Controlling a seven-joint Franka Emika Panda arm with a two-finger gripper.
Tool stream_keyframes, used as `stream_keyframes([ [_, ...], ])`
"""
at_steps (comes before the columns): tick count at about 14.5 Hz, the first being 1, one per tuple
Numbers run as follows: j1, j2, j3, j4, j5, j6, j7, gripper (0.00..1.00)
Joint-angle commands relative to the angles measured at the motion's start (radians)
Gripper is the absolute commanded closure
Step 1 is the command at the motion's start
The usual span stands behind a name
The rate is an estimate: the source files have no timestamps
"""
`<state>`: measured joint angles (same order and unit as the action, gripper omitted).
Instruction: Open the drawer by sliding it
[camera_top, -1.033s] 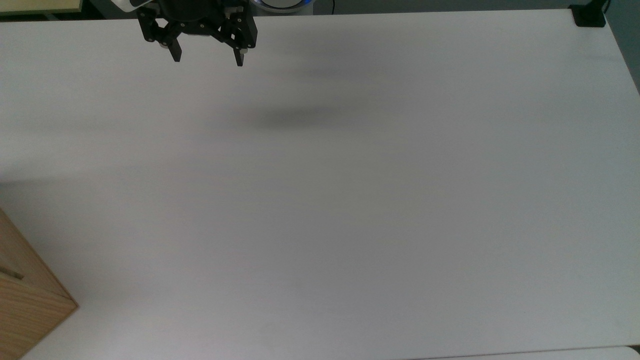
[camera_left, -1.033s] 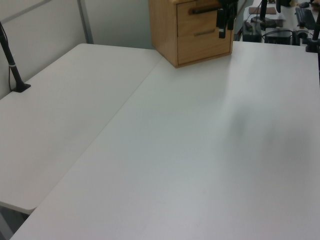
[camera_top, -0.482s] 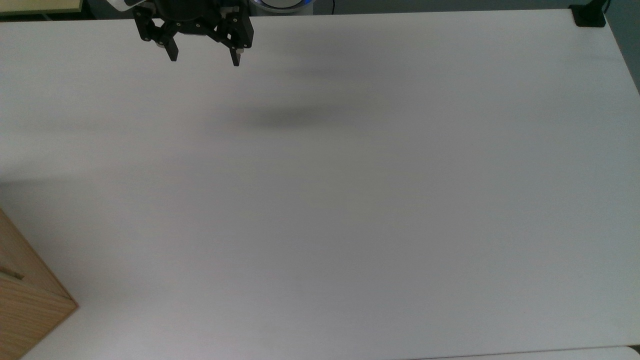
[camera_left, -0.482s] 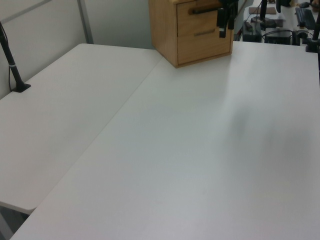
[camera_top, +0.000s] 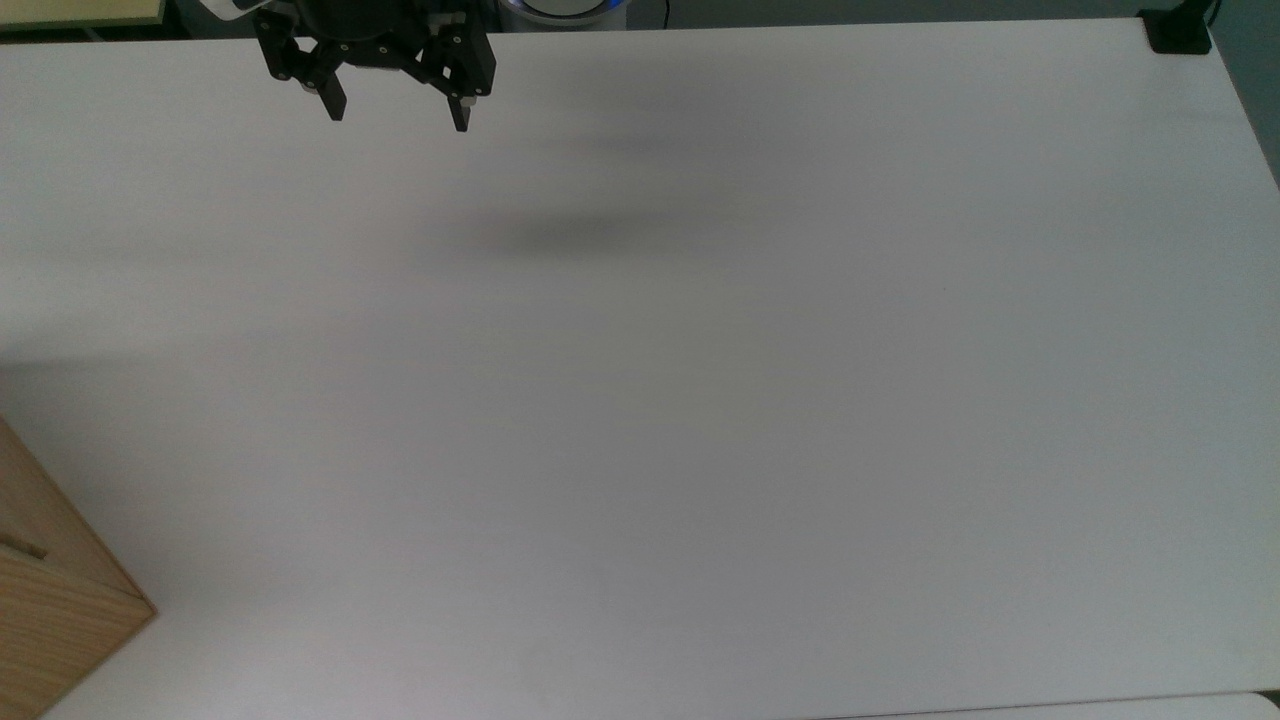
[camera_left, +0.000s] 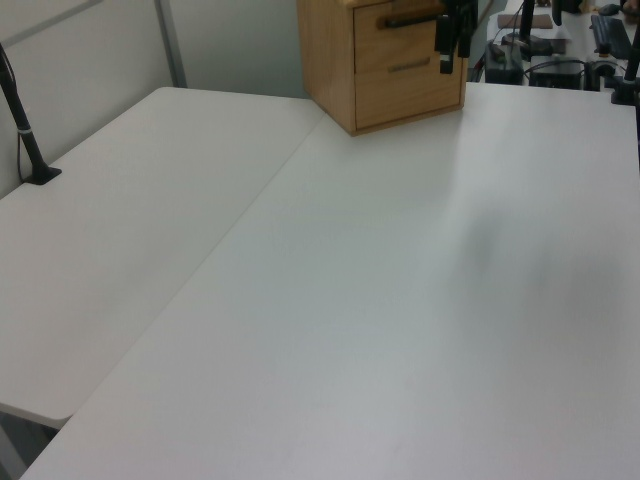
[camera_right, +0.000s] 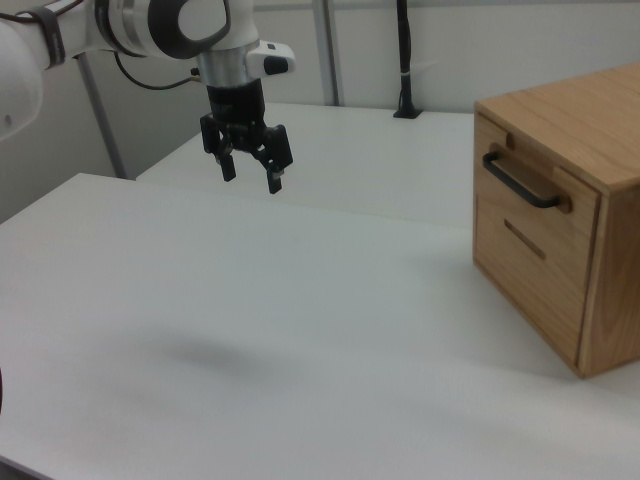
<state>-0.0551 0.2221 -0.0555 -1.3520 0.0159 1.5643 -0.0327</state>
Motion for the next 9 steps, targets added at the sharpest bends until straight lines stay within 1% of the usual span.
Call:
stream_keyframes([
  [1, 0.003, -0.018, -0.006, -0.021, 0.012, -0.007, -0.019, 0.0],
  [4, 0.0, -0.023, -0.009, -0.018, -0.01, -0.009, -0.113, 0.0],
  [5, 0.001, -0.021, -0.009, -0.019, -0.04, -0.007, -0.139, 0.0],
  [6, 0.001, -0.017, -0.007, -0.021, -0.088, -0.006, -0.192, 0.0],
  [8, 0.003, -0.016, -0.007, -0.019, -0.134, 0.012, -0.298, 0.0],
  [9, 0.003, -0.021, -0.007, -0.019, -0.151, 0.049, -0.353, 0.0],
])
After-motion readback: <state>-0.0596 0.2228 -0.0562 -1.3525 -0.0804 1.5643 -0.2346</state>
